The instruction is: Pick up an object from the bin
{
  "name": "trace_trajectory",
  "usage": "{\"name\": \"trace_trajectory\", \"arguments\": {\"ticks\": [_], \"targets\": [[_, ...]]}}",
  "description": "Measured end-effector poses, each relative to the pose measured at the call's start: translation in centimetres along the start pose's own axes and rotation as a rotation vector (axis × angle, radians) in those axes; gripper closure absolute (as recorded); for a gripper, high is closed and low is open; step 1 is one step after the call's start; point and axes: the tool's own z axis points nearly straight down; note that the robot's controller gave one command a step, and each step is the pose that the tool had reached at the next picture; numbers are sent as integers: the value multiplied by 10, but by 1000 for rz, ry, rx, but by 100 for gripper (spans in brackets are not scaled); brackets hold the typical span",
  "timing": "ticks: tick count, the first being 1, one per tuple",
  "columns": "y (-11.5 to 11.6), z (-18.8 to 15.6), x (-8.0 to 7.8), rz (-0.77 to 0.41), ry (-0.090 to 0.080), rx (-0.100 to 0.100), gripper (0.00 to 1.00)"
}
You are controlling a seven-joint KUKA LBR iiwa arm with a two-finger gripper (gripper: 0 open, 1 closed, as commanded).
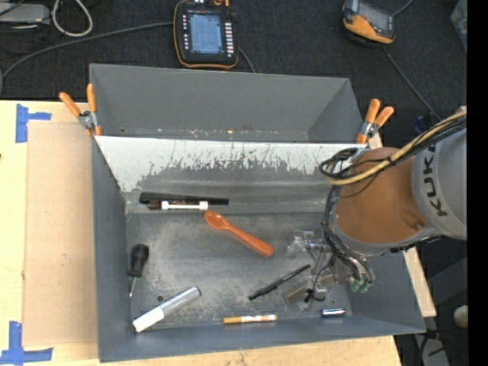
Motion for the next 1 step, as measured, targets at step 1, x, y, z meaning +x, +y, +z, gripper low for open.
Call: {"name": "trace_trajectory", "arguments": {"ticks": [1], "targets": [[0,-4,-2,-2,-8,1,0]]}}
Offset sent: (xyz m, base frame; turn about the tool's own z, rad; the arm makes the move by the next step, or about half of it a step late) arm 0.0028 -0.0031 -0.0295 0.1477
